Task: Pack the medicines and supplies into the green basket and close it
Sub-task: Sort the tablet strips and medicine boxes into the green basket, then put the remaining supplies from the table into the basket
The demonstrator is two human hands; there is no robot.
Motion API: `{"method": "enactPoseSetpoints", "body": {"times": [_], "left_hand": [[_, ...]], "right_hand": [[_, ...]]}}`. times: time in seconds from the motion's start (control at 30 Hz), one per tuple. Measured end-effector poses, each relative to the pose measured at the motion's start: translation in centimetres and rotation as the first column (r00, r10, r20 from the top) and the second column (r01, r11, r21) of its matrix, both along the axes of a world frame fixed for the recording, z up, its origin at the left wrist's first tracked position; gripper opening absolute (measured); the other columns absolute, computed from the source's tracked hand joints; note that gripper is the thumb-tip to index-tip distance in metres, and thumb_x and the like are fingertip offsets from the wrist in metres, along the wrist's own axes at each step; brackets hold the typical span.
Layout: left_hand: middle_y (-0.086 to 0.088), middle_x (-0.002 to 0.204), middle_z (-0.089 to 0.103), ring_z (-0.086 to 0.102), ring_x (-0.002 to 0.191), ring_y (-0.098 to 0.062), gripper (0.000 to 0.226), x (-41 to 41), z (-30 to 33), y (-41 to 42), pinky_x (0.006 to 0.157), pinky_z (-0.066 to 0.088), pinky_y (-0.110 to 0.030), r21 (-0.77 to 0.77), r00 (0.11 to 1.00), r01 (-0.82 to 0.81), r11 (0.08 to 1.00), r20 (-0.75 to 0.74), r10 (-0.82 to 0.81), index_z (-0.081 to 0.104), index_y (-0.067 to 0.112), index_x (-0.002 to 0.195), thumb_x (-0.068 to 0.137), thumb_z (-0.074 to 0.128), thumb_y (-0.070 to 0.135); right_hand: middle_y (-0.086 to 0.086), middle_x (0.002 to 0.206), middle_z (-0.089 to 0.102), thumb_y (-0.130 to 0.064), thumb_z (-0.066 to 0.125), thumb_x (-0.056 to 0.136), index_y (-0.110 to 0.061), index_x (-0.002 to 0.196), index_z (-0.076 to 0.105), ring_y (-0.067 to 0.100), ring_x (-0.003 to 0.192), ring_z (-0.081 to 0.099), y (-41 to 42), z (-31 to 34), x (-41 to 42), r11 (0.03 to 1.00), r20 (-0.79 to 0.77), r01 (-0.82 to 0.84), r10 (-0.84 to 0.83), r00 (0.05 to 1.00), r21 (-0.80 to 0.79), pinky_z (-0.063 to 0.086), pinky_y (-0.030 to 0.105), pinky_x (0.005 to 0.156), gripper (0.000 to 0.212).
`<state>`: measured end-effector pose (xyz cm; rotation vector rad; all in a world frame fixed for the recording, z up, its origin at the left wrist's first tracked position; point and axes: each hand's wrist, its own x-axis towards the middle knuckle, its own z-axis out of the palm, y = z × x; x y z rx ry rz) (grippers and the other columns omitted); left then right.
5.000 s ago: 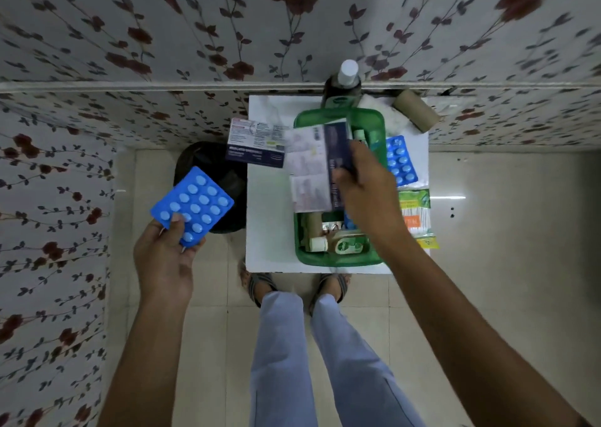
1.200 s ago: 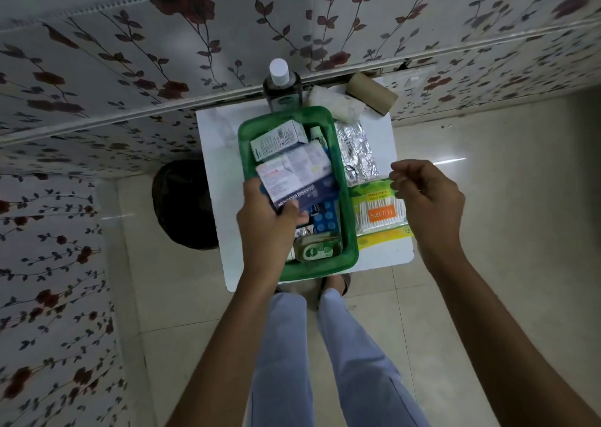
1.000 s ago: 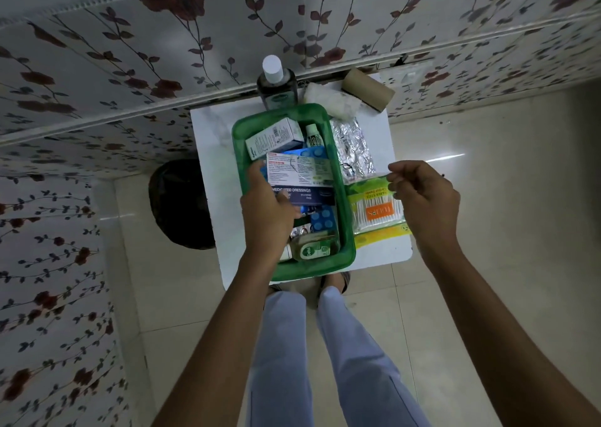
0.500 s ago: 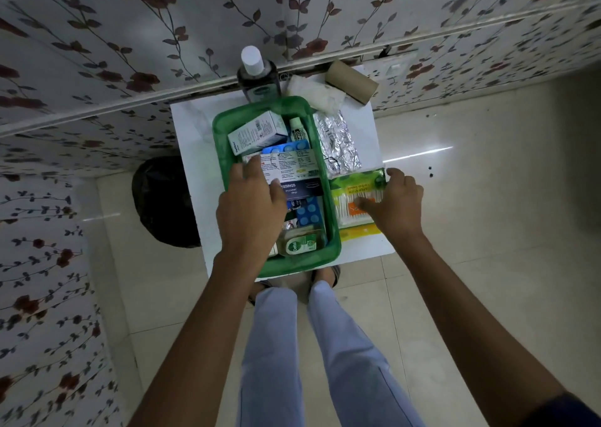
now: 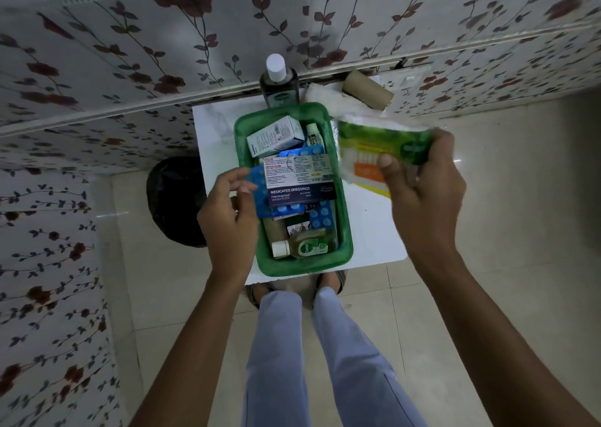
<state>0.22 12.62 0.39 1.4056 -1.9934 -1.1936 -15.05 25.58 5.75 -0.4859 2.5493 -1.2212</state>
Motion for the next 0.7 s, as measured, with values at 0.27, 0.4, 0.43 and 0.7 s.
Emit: {"method": "enactPoseSetpoints", "body": {"times": [0.27,0.4,0.43,0.7], "left_hand": [[-0.002,0.097,0.061,0.054,0.073,-0.006,0.025,0.6,-0.3,-0.4,0.063,0.041,-0.012,0.045,0.989,-0.137,0.990,-0.047,0.139,0.058,0.013,0.110,0.087,0.046,0.009],[-0.006,0.103,0.063,0.055,0.080,-0.009,0.025,1.3,-0.7,-0.6,0.066,0.042,-0.009,0.054,0.990,-0.133,0.990,-0.040,0.136,0.058,0.016,0.108,0.087,0.047,0.010],[-0.006,0.104,0.063,0.055,0.081,-0.010,0.024,1.4,-0.8,-0.7,0.066,0.042,-0.010,0.055,0.991,-0.130,0.990,-0.034,0.132,0.058,0.016,0.108,0.087,0.047,0.010],[-0.007,0.109,0.063,0.054,0.082,0.005,0.023,0.2,-0.9,-1.6,0.064,0.041,-0.011,0.041,0.996,-0.086,0.995,-0.014,0.086,0.060,0.015,0.105,0.087,0.047,0.008]], "right_hand": [[0.011,0.129,0.054,-0.013,0.058,0.087,-0.009,0.141,0.025,0.024,0.110,0.056,-5.6,-2.2,3.3,0.924,0.162,-0.367,0.349,0.923,0.105,0.048,0.027,0.089,0.063],[0.021,0.130,0.050,-0.006,0.057,0.083,-0.005,0.129,0.047,0.037,0.115,0.049,-5.2,-4.1,3.9,0.824,0.018,-0.452,0.475,0.880,0.343,0.046,0.039,0.088,0.047],[0.022,0.125,0.054,-0.002,0.060,0.079,-0.005,0.122,0.054,0.039,0.111,0.050,-5.0,-4.3,4.2,0.797,-0.012,-0.488,0.526,0.850,0.357,0.048,0.040,0.086,0.044],[0.020,0.110,0.062,-0.005,0.056,0.079,-0.006,0.109,0.064,0.037,0.105,0.052,-6.9,-5.1,3.5,0.602,-0.022,-0.664,0.748,0.664,0.444,0.047,0.041,0.090,0.031]]}}
